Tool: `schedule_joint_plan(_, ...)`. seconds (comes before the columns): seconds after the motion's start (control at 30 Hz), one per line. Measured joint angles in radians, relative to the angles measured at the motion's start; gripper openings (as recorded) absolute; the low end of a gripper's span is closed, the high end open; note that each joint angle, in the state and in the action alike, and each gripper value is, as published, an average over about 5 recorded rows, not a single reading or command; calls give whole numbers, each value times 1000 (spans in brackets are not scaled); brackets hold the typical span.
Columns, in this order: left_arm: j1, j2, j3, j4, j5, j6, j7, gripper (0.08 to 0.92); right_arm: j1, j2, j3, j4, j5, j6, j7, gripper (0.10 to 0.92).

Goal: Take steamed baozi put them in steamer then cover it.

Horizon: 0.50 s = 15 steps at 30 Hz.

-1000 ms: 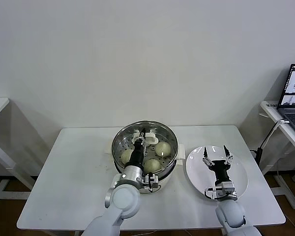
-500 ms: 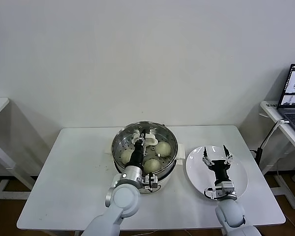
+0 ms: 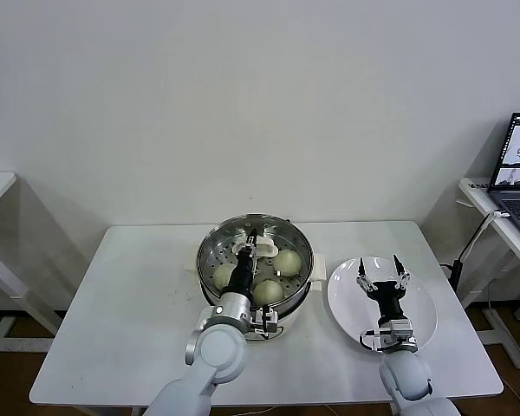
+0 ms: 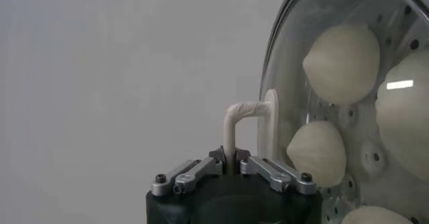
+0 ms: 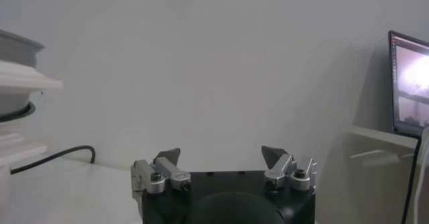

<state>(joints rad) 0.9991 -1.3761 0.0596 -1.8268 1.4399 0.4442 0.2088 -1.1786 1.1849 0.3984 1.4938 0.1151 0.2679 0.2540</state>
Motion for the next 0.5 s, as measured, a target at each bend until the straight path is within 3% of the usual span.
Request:
schedule_joint_plan(0.13, 6, -1, -2, -2, 0, -1, -4, 276, 1, 0, 0, 0, 0, 0, 0, 823)
schedule_joint_plan(0.5, 33, 15, -10, -49, -4, 5, -9, 593, -2, 1, -3, 4, 1, -2, -1, 823)
